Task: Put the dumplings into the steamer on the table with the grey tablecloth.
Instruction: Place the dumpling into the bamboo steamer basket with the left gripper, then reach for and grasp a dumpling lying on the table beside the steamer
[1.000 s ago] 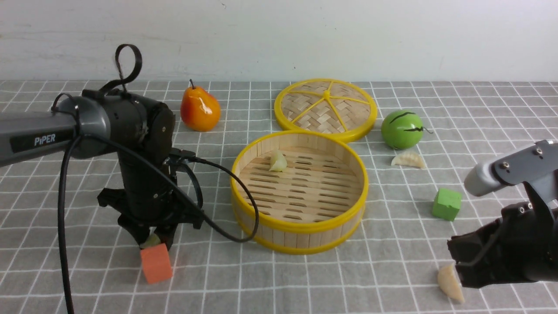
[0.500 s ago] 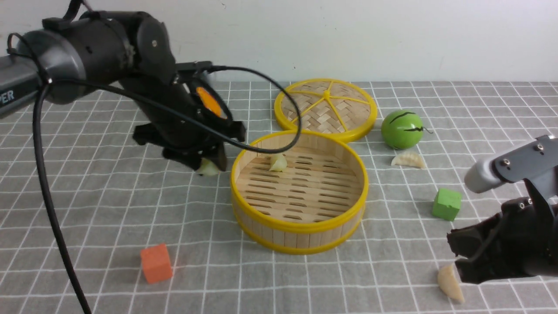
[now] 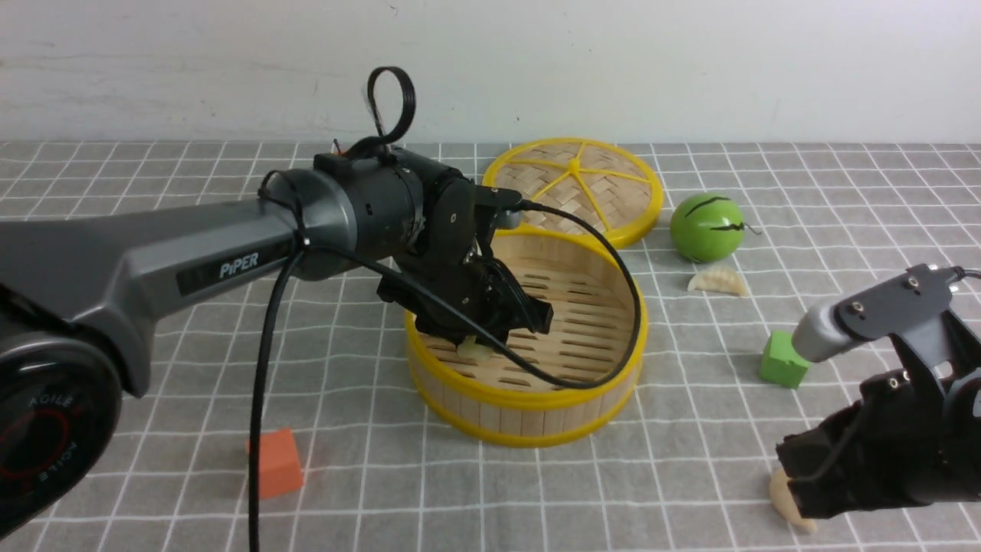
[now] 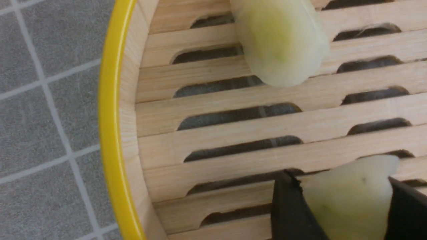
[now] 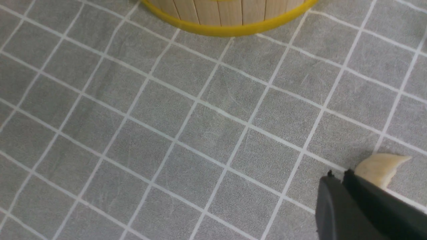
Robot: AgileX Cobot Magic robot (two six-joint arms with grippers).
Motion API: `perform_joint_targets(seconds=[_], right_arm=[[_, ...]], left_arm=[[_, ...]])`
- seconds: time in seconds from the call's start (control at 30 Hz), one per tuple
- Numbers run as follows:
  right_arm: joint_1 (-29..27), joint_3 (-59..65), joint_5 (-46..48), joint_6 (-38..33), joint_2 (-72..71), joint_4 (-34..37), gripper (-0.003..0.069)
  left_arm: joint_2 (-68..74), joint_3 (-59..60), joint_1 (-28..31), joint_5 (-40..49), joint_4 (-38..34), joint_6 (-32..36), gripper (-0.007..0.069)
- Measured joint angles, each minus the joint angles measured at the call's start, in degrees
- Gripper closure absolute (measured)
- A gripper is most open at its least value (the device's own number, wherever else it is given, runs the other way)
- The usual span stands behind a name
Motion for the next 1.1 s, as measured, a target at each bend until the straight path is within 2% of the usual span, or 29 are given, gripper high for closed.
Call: perform_joint_targets(seconds=[0.03,0.17,0.27,0.37,0.4,0.43,0.47,0.5,0.6,0.67,0.77,0.87,0.9,0.93,0.97,1.0,1.1], right_arm=[[0.0,-0.9,1.0,1.7,0.0,0.0,0.0609],[0.0,-3.1,3.2,4.7,0.0,-0.7,0.0570],[-0.1,-4.4,4.5,9.4,0.1,-2.2,0.0481],[-1.0,-4.9,5.9,12.9,1.0,-4.0,0.0361],[-2.3,-4.9,6.7,14.1,2.4,-5.2,0.0289],[-2.3,-4.9,6.7,14.1,2.4,-5.2,0.0289],[-4.2,-5.0,7.4,14.8,4.8,-6.6,0.0211],[-5.4,-5.0,7.5,15.0,7.2,-7.2,0.0173],[-6.8,-5.0,6.5,15.0,12.1,-7.6,0.0139],[-7.0,-5.4,4.6,15.1,16.6,-7.0,0.0137],[-7.0,-6.6,2.1,15.1,22.6,-4.4,0.0188],[-7.0,-7.6,1.1,15.1,26.2,-4.0,0.0270],[-7.0,-8.0,0.8,15.1,27.6,-4.0,0.0335],[-7.0,-8.1,0.8,15.1,27.8,-4.0,0.0344],[-7.0,-8.5,0.4,15.1,28.7,-4.0,0.0431],[-7.0,-8.6,0.1,15.1,28.9,-4.0,0.0470],[-7.0,-8.8,-1.3,15.1,29.0,-4.3,0.0475]], left_arm=[[0.2,0.0,0.0,-0.7,0.5,-1.2,0.0270],[0.2,0.0,0.0,-0.8,2.2,-3.2,0.0172],[-1.3,-0.6,0.0,1.2,3.1,-3.8,0.0135],[-4.0,-2.2,0.0,4.5,3.1,-4.0,0.0138],[-6.4,-3.0,0.0,6.4,3.2,-4.1,0.0148],[-6.8,-3.0,0.0,6.6,3.2,-4.1,0.0151],[-10.3,-3.5,0.0,8.3,3.4,-4.1,0.0177],[-13.4,-3.6,0.0,9.2,3.6,-4.1,0.0196],[-19.4,-3.8,0.0,10.8,4.4,-4.1,0.0249],[-25.0,-3.8,0.0,12.5,5.3,-4.1,0.0298],[-34.2,-2.1,0.0,13.7,6.5,-4.1,0.0382],[-41.1,1.5,0.0,13.6,7.8,-4.1,0.0445],[-45.1,4.3,0.0,13.4,8.8,-4.2,0.0473],[-45.7,4.8,0.0,13.3,9.2,-4.2,0.0482],[-50.4,8.8,0.0,12.9,10.8,-4.3,0.0516],[-52.4,10.7,0.0,12.8,11.9,-4.5,0.0535],[-59.4,18.1,0.0,13.1,15.2,-7.0,0.0576]])
